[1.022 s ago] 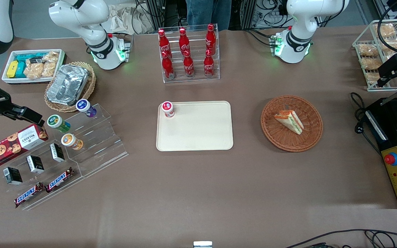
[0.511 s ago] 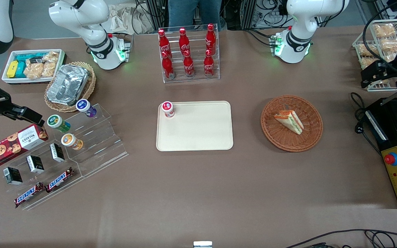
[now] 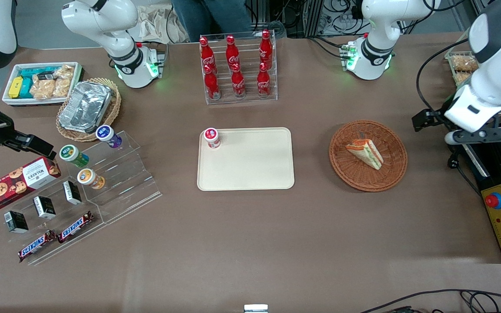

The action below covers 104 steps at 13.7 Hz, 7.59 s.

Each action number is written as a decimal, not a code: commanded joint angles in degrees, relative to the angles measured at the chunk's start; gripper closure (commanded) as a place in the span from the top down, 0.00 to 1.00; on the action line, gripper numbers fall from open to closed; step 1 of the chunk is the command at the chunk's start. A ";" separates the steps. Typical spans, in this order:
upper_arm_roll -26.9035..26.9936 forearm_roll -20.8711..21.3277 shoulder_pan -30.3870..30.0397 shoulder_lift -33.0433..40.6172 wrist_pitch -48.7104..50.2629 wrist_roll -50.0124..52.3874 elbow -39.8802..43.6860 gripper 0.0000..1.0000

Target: Place sandwich from basket to tray

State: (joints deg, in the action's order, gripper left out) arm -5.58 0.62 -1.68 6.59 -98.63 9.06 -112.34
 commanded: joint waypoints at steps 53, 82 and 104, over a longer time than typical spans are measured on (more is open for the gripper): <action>-10.32 4.22 0.01 -10.72 3.33 49.23 9.83 0.00; -24.04 8.00 18.30 -33.05 -28.10 34.80 11.72 0.00; -16.12 7.03 6.99 -12.85 -14.34 15.86 7.14 0.99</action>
State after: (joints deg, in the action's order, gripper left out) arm -21.25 8.14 9.16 -10.28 -116.58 30.83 -104.00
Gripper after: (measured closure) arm 0.004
